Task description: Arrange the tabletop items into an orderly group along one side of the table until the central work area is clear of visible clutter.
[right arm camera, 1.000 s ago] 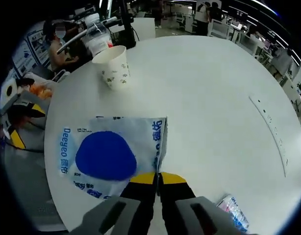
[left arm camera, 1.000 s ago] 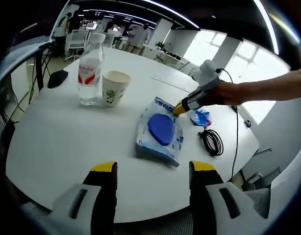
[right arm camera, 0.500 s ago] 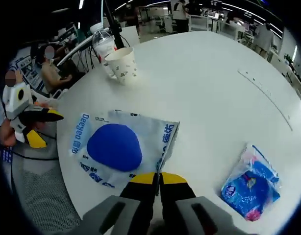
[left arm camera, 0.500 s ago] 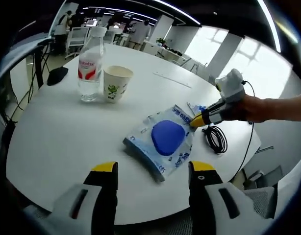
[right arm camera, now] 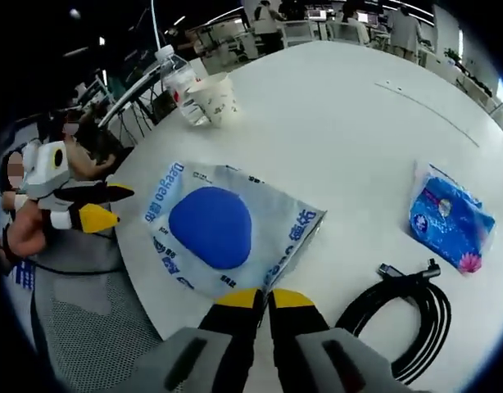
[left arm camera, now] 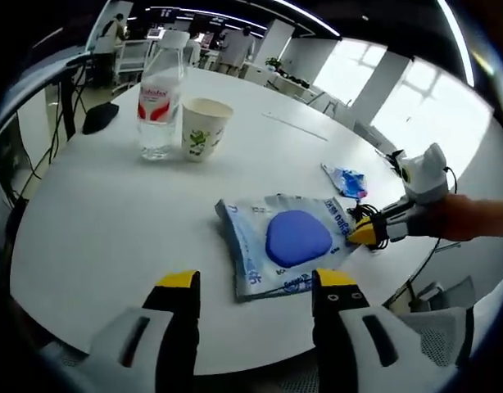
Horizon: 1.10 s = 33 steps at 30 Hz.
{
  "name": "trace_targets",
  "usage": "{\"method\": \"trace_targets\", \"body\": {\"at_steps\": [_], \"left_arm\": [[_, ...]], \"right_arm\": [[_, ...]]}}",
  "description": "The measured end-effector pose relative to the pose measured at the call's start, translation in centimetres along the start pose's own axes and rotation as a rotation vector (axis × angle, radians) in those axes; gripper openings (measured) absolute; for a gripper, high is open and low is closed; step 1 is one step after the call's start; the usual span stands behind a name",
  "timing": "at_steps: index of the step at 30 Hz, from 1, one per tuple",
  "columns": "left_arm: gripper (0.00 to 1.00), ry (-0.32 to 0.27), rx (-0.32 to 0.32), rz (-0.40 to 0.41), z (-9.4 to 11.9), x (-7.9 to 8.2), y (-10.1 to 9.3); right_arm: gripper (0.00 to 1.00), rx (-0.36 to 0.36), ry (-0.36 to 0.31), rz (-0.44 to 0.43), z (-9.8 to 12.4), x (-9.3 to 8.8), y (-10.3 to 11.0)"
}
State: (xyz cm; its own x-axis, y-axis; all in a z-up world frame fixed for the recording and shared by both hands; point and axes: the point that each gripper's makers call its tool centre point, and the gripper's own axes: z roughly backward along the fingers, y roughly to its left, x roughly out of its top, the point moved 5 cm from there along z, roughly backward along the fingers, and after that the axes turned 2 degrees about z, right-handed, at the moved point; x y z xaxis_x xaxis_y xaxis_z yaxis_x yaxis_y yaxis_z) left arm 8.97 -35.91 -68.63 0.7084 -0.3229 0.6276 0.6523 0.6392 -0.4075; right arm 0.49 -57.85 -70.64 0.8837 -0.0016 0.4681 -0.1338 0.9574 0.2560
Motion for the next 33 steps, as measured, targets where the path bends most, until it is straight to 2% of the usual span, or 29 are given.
{"method": "trace_targets", "body": {"at_steps": [2, 4, 6, 11, 17, 20, 25, 29, 33], "left_arm": [[0.54, 0.003, 0.001, 0.0, -0.2, -0.2, 0.2], [0.52, 0.0, -0.002, 0.001, -0.2, -0.3, 0.3], [0.49, 0.003, 0.001, 0.006, -0.4, -0.5, 0.5], [0.47, 0.015, -0.005, 0.026, -1.2, -1.2, 1.1], [0.41, 0.017, -0.006, 0.022, -1.8, -1.0, 1.1], [0.37, 0.024, -0.008, 0.02, -2.0, -1.0, 1.0], [0.27, 0.034, -0.01, 0.008, -2.7, -1.0, 0.9], [0.23, 0.051, -0.003, 0.011, -3.1, -1.3, 1.1], [0.19, 0.046, 0.002, 0.021, -3.3, -1.0, 1.6]], "right_arm": [[0.03, -0.003, -0.008, 0.019, 0.1, -0.2, 0.5], [0.06, 0.002, -0.01, 0.02, -0.1, -0.1, -0.1], [0.1, 0.004, -0.026, -0.017, 0.1, -0.3, -0.2], [0.13, -0.001, -0.064, -0.089, 0.6, -0.6, -1.1], [0.16, -0.007, -0.093, -0.124, 0.9, -0.5, -1.2], [0.17, -0.004, -0.099, -0.136, 0.7, 0.1, -1.1], [0.18, -0.01, -0.095, -0.151, 0.7, 0.0, -0.7], [0.18, -0.01, -0.098, -0.177, 0.6, 0.1, -0.9], [0.17, -0.008, -0.089, -0.186, 0.1, 0.1, -1.2]]}}
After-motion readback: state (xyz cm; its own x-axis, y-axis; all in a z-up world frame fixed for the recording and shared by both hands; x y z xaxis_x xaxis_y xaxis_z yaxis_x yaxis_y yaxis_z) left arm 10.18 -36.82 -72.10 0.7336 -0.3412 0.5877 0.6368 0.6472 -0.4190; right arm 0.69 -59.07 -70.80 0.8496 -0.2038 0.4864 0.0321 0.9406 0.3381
